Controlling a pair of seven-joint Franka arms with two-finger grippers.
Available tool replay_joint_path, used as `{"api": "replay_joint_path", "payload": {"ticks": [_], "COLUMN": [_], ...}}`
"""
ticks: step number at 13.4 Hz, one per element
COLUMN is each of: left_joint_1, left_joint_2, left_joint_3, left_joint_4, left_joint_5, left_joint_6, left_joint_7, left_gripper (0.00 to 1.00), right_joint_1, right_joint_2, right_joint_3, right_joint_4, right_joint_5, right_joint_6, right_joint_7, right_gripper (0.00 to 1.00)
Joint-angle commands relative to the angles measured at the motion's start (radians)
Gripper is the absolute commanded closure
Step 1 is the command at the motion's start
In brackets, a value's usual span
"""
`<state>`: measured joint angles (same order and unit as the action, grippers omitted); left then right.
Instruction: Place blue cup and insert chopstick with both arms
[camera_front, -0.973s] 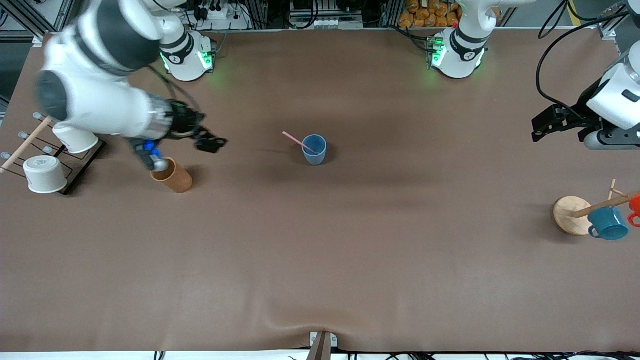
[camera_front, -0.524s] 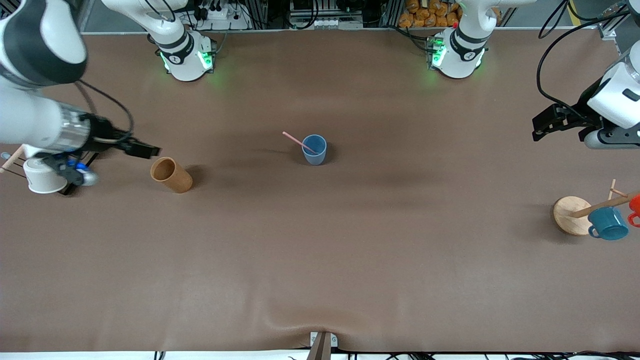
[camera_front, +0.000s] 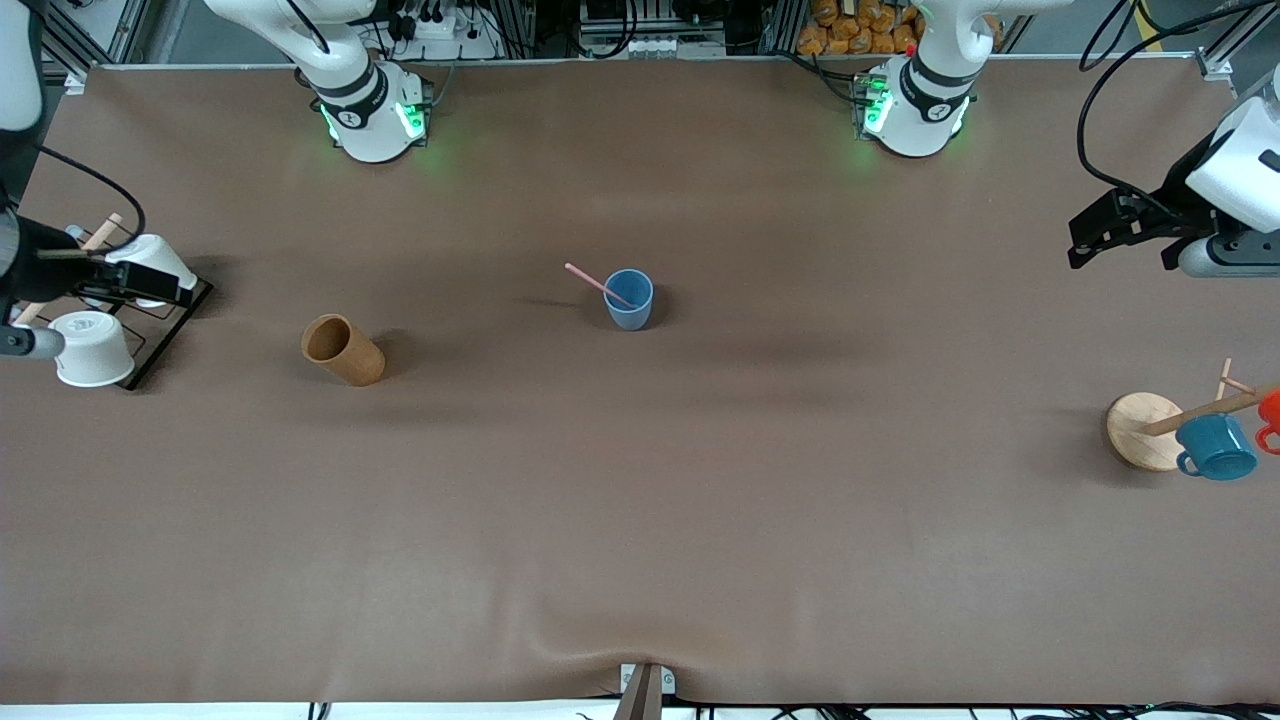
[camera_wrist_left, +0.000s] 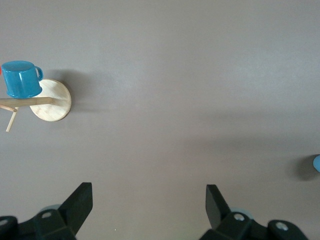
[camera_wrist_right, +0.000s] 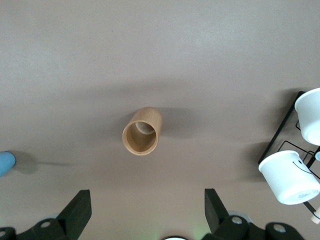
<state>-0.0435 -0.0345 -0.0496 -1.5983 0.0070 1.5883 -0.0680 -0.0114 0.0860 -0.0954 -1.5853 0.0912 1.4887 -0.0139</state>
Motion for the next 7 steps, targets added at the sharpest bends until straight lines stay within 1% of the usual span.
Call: {"api": "replay_joint_path", "payload": {"ticks": [1,2,4,5,7], "left_joint_1": [0.008,0.010,0.010,0.010,0.010], "left_joint_2": [-0.031,-0.032,-0.030,-0.030,-0.027], "left_joint_3": [-0.001,-0.001,-0.003,-0.003,-0.003], "left_joint_4": [-0.020,-0.020,-0.018,-0.018,-0.020], "left_joint_5": [-0.024,-0.025,-0.030,-0.038,-0.042], "left_joint_6": [-0.008,-0.008,-0.008,-0.008,-0.008], "left_joint_7": [0.024,0.024,0.024,0.024,0.024], "left_gripper": [0.00,0.00,0.00,0.00,0.00], "right_joint_1": [-0.096,-0.101,-0.090,-0.079,-0.070], "right_joint_2": [-0.119,-0.168,-0.247,-0.255,-0.229], "right_joint_3": [0.101,0.111,0.111,0.111,0.111], "right_joint_4": [-0.067,-0.108,-0.178,-0.188,-0.156], "right_joint_5": [-0.022,-0.022,-0.022,-0.022,-0.025], "right_joint_6": [-0.024,-0.024,-0.016,-0.009,0.008], "right_joint_7": [-0.011,-0.001,0.000,0.011,0.040], "right_gripper": [0.00,0.00,0.00,0.00,0.00]}}
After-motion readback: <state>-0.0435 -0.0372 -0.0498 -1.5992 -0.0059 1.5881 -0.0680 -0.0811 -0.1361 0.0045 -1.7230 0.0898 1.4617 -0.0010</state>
